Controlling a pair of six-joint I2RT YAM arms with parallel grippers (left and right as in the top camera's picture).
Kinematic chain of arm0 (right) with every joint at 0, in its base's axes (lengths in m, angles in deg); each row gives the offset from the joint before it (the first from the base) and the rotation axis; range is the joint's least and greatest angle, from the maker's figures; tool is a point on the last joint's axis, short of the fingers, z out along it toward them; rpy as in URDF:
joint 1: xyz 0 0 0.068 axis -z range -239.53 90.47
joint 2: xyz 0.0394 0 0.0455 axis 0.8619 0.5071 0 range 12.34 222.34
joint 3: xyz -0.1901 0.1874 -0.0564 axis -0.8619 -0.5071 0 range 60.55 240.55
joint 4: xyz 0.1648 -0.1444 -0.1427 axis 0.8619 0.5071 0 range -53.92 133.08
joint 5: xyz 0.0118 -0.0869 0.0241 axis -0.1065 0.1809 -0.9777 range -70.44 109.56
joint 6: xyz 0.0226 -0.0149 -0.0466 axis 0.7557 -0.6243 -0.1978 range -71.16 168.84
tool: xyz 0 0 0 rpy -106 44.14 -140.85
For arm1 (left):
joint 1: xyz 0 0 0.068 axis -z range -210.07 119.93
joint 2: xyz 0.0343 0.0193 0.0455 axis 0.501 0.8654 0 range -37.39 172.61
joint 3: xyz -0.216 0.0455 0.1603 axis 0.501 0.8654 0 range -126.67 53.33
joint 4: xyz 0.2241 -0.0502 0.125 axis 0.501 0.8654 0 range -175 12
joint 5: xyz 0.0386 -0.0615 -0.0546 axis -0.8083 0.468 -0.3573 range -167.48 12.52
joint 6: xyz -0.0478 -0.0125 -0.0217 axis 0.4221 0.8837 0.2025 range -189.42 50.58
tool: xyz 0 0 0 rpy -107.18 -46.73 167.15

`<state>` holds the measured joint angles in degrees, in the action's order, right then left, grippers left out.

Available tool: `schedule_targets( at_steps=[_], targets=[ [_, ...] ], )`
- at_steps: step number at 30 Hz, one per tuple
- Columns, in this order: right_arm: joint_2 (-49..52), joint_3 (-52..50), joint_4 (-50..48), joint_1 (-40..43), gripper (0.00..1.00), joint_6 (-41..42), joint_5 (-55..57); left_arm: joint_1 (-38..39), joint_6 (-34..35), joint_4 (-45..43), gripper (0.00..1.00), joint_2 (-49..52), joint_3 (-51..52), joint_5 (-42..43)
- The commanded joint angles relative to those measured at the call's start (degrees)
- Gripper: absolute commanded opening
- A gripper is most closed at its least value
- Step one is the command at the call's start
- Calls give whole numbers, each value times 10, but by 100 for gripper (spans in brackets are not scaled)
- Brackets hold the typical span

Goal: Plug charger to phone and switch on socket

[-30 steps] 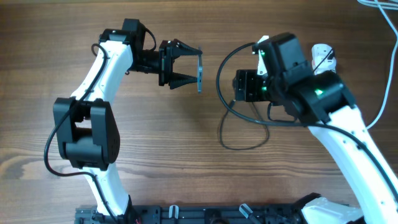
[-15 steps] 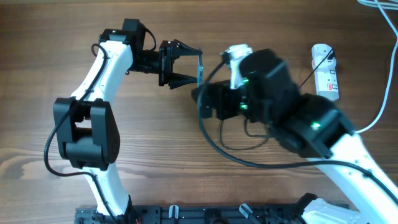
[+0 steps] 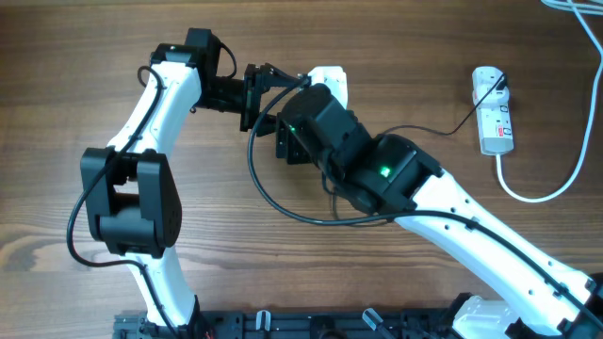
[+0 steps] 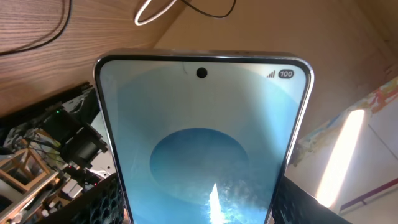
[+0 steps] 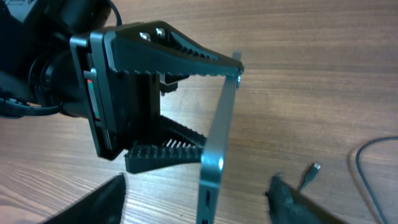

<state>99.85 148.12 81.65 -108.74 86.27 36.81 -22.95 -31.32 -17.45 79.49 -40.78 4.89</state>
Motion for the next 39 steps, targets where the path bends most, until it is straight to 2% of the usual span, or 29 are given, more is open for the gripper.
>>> schedule_targets(
  at_steps=[1,3,11,14,26,29,34,39],
  targets=[
    [15,9,-7,-1,61,-14,24,-1,5,2,68,-25,-1,17],
    [16,9,-7,-1,57,-14,24,-1,5,2,69,-25,-1,17],
    [27,9,-15,-1,54,-15,48,-1,5,2,69,-25,-1,16],
    [30,9,-21,-1,46,-15,48,-1,5,2,69,-25,-1,16],
    [30,9,-24,-1,32,-14,69,-1,5,3,69,-25,-1,27],
    [30,9,-24,-1,25,-14,69,-1,5,2,69,-25,-1,27],
    [30,9,-24,-1,18,-12,69,-1,5,3,70,-25,-1,32],
    [30,9,-25,-1,16,-9,66,-1,5,2,69,-25,-1,33]
  ],
)
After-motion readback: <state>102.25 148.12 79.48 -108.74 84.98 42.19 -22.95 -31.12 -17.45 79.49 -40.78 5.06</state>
